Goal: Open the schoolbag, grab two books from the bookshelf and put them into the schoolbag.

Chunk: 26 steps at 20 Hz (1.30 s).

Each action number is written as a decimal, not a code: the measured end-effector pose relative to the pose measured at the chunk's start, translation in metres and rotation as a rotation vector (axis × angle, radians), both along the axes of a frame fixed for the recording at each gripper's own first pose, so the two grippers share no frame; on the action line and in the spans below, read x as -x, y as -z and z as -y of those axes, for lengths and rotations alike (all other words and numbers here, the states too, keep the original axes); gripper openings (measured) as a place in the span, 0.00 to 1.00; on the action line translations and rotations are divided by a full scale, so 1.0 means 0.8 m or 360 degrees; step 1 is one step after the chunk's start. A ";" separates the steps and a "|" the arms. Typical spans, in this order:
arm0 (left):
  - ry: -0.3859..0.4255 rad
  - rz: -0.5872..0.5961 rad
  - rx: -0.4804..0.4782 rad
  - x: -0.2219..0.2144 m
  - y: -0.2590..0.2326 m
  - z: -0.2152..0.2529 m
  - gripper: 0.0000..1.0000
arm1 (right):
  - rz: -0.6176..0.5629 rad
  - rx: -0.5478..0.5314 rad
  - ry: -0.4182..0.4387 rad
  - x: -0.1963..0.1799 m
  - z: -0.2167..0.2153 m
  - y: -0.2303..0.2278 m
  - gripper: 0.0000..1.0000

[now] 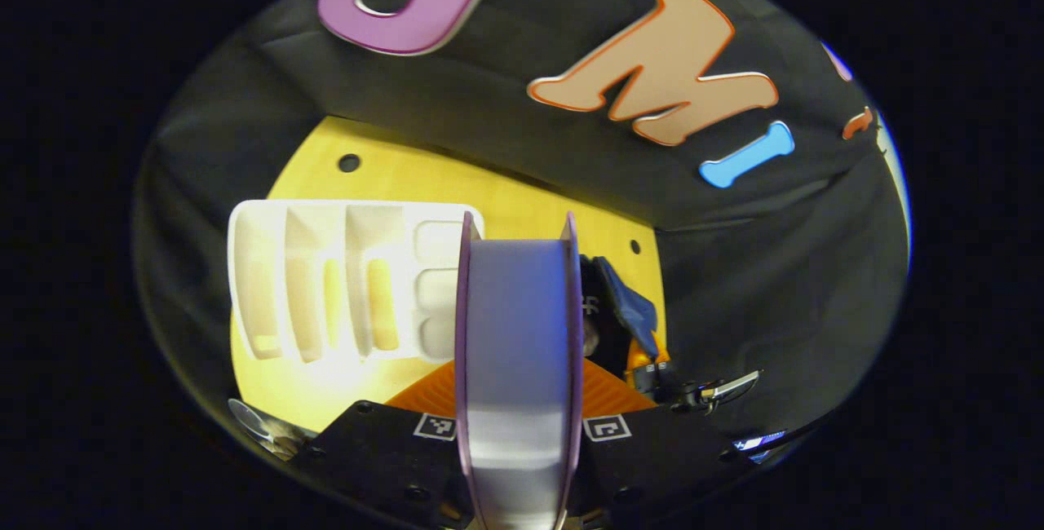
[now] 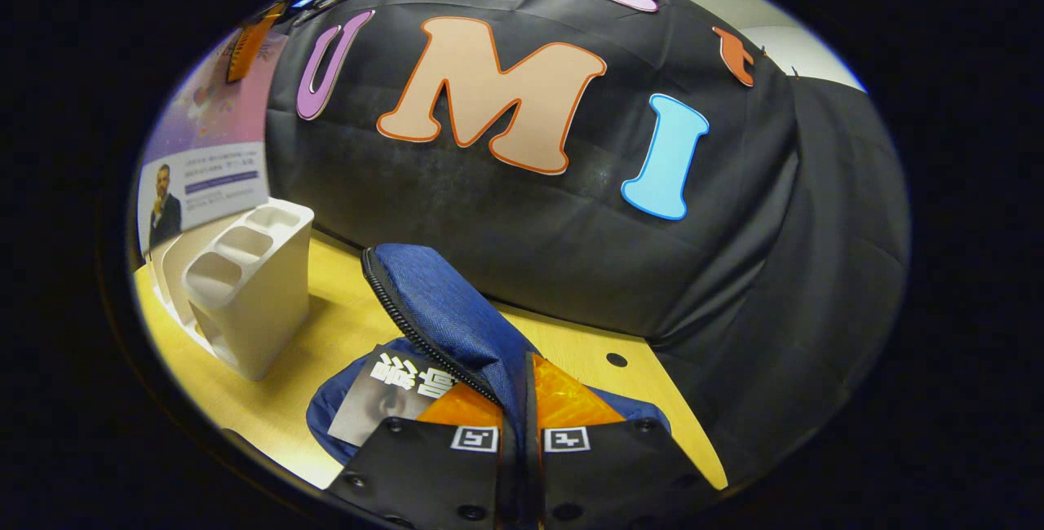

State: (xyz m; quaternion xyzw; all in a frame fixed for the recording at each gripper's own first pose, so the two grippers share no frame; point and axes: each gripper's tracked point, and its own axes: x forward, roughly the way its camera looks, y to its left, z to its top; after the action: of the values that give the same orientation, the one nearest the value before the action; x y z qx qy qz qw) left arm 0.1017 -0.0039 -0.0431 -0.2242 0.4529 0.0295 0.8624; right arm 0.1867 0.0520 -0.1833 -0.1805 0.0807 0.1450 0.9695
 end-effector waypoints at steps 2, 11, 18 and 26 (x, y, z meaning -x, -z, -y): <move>0.0056 0.0047 0.0020 -0.025 0.027 0.021 0.40 | -0.0001 -0.0016 0.0015 -0.003 0.001 -0.001 0.06; 0.0115 0.0110 0.0257 -0.091 0.159 0.097 0.39 | -0.0015 -0.0072 0.0054 -0.005 0.003 -0.002 0.07; 0.0194 0.0201 0.0478 -0.127 0.234 0.167 0.39 | -0.0025 -0.0133 0.0047 -0.008 0.005 -0.006 0.07; 0.0211 0.0322 0.0650 -0.167 0.288 0.231 0.39 | -0.0017 -0.0180 0.0013 -0.007 0.002 -0.006 0.06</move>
State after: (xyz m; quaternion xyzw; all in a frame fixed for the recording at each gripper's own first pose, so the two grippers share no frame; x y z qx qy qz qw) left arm 0.2353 -0.1889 -0.2735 -0.3656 0.3743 -0.1420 0.8403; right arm 0.1925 0.0508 -0.1787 -0.1244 0.0783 0.1462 0.9783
